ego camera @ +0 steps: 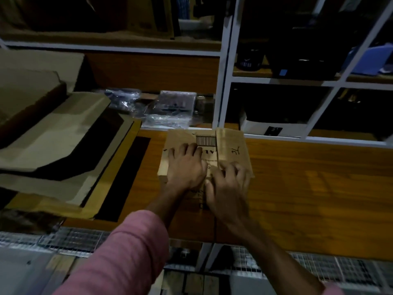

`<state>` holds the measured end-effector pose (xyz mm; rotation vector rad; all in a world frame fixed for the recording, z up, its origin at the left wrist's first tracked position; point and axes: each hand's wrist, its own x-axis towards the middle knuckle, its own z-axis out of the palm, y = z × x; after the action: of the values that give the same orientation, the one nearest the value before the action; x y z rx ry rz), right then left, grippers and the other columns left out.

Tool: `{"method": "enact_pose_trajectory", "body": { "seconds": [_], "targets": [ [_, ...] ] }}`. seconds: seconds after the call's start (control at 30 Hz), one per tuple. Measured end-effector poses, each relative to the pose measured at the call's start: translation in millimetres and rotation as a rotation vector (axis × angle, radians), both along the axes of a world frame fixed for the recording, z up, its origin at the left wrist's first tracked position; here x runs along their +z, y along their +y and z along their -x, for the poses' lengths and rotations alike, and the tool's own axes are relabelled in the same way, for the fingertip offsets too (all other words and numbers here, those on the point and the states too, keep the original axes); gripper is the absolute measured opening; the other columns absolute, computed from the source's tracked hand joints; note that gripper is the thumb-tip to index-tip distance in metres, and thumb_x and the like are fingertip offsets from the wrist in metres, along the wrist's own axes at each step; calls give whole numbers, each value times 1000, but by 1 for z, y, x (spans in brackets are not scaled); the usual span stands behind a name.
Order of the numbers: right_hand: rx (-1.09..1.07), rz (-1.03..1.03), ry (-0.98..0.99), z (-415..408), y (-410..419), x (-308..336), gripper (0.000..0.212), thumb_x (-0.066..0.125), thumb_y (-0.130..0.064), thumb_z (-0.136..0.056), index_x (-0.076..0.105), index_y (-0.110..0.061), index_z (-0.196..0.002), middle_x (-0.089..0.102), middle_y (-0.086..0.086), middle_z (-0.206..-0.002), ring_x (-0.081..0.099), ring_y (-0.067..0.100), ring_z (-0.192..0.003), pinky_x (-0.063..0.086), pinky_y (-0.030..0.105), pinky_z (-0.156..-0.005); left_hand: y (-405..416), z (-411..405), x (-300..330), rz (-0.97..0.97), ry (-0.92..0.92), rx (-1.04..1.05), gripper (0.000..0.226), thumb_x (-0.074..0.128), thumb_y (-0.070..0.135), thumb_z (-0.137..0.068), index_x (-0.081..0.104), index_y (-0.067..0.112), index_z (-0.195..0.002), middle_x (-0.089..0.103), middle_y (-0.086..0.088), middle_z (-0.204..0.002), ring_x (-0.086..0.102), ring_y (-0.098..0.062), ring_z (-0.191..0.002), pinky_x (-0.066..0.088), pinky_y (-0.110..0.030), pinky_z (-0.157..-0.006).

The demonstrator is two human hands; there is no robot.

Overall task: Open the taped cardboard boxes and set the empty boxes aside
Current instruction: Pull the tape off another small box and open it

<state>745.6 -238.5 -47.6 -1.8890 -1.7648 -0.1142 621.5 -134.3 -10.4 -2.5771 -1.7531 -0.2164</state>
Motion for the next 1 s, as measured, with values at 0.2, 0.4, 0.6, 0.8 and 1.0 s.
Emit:
{"method": "enact_pose_trajectory", "body": {
  "seconds": [0.2,0.4,0.6,0.8,1.0],
  "targets": [
    [169,-11,175,24,9,20,47,50,-14,-97,50,-3,-143,52,17,-142,49,29,-132,45,47,-110,10,10,2,46,72,-108,60,35,61,-97,44,27,-145,41,-2,-155,37,-28,-138,30,-51,-104],
    [-67,99,66,7,23,33,50,34,-40,-104,44,-19,-148,32,10,-162,30,32,-147,30,54,-116,15,20,8,-11,66,-168,51,29,49,-98,52,21,-134,49,-7,-143,42,-28,-125,31,-49,-93],
    [-422,219,360,-41,40,33,35,43,-25,-105,50,-6,-134,61,17,-127,62,37,-113,53,44,-87,23,27,4,-19,49,-252,57,27,55,-94,56,20,-127,51,-8,-135,42,-28,-119,31,-50,-92],
    [-597,225,622,-46,42,29,33,40,-32,-106,65,-13,-117,68,12,-99,65,33,-92,56,42,-74,21,24,7,-23,4,-252,60,27,57,-92,60,19,-124,52,-9,-132,43,-30,-120,30,-60,-103],
    [-668,269,444,-53,36,28,29,41,-31,-107,66,-18,-113,58,5,-98,49,21,-89,46,35,-73,26,18,9,-22,27,-266,65,23,60,-90,59,19,-126,51,-11,-133,42,-31,-121,29,-64,-104]
  ]
}}
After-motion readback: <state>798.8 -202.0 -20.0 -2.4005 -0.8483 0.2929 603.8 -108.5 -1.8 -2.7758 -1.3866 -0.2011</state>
